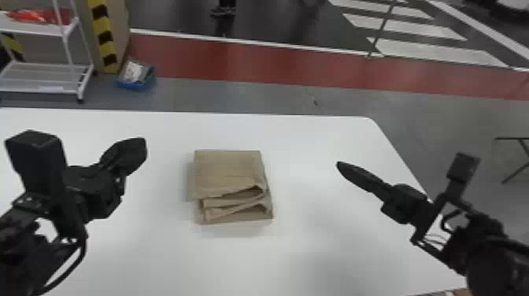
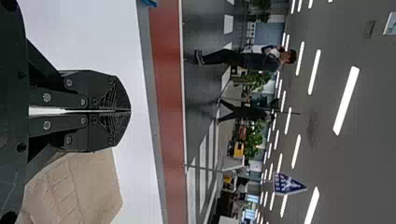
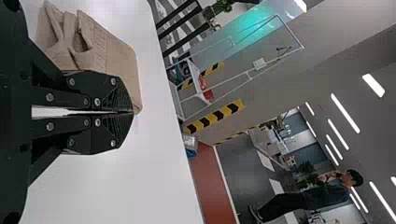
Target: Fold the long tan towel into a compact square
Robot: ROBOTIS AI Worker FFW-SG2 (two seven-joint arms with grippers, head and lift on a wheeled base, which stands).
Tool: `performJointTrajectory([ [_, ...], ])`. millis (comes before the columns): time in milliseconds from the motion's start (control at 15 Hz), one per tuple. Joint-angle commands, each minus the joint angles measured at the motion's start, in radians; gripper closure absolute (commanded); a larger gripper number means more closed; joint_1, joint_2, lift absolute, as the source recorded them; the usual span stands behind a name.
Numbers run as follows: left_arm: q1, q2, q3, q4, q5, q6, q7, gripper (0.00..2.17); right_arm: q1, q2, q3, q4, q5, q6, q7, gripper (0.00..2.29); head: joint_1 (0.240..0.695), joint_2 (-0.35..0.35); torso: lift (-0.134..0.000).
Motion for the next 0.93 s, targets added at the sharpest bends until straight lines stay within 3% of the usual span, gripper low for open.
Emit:
performJointTrajectory([
  [0, -0.034, -0.036, -0.005, 0.007, -0.085, -0.005, 0.035, 0.04, -0.087, -0.001, 0.109, 0.052, 0.096, -0.106, -0.043, 0.04, 0.695, -0.196, -0.124],
  [133, -0.075, -0.078, -0.006, 0.041, -0.145, -0.005, 0.043, 0.03, -0.156, 0.011, 0.158, 0.112, 0.126, -0.131, -0.068, 0.0, 0.695, -0.152, -0.124],
  [267, -0.115, -0.139, 0.009, 0.092, -0.154, -0.005, 0.046, 0.03, -0.209, 0.054, 0.169, 0.169, 0.149, -0.17, -0.107, 0.05, 0.684, -0.131, -0.124],
  [400, -0.138, -0.174, 0.005, 0.13, -0.173, -0.078, 0.092, 0.03, -0.237, 0.097, 0.163, 0.216, 0.157, -0.229, -0.133, 0.05, 0.663, -0.119, -0.124],
  [533, -0.139, -0.184, -0.006, 0.156, -0.197, -0.176, 0.109, 0.03, -0.24, 0.134, 0.163, 0.235, 0.199, -0.296, -0.135, 0.04, 0.646, -0.11, -0.124],
  [667, -0.118, -0.194, -0.005, 0.182, -0.222, -0.275, 0.11, 0.03, -0.212, 0.135, 0.158, 0.249, 0.226, -0.465, -0.147, 0.04, 0.622, -0.105, -0.124],
  [867, -0.069, -0.196, 0.025, 0.184, -0.238, -0.29, 0.149, 0.03, -0.142, 0.135, 0.126, 0.25, 0.195, -0.545, -0.169, 0.05, 0.611, -0.117, -0.124],
])
